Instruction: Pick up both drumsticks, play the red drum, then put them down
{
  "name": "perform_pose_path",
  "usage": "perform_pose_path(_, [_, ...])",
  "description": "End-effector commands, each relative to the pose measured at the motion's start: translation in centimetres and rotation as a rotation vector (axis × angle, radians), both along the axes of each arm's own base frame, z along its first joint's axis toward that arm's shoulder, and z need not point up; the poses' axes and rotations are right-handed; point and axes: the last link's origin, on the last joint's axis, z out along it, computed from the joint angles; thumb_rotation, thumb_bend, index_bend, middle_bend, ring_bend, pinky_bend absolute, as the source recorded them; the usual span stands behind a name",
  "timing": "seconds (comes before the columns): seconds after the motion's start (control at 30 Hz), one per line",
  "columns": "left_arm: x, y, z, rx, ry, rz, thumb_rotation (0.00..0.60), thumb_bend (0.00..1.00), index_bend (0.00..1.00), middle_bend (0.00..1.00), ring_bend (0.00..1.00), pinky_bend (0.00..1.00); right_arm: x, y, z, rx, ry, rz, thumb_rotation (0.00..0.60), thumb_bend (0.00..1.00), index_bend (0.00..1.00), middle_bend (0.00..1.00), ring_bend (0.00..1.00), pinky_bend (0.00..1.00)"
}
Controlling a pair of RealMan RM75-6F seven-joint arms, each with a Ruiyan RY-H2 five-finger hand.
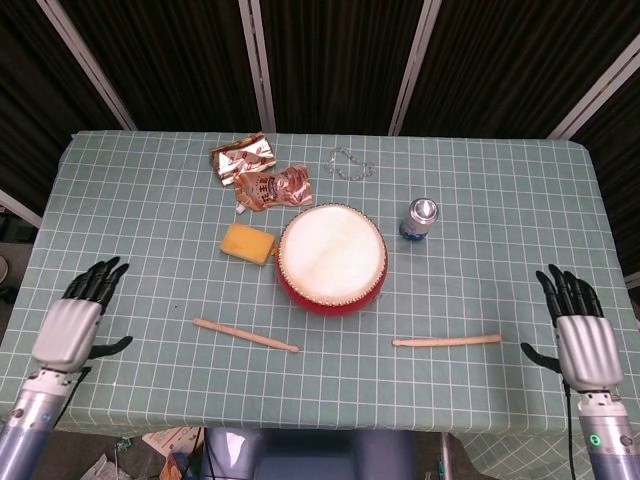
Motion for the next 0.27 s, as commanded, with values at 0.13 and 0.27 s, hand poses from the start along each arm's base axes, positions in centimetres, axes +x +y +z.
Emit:
perform_pose_path(0.13, [-4.0, -2.9, 1.9, 0.036, 0.111, 0.017, 0.6, 0.02, 0.0, 0.0, 0.0, 0.05, -1.7, 1.6, -0.1, -0.026, 0.0, 0.048, 0.6, 0.16, 0.0, 0.0, 0.0, 0.06])
perform_pose_path(0.27, [-4.6, -3.6, 2.5, 0.045, 0.125, 0.034, 0.6, 0.02, 0.0, 0.0, 0.0, 0.03, -2.1, 1.6, -0.7, 0.005, 0.019, 0.034, 0.6, 0.16, 0.0, 0.0, 0.0, 0.06])
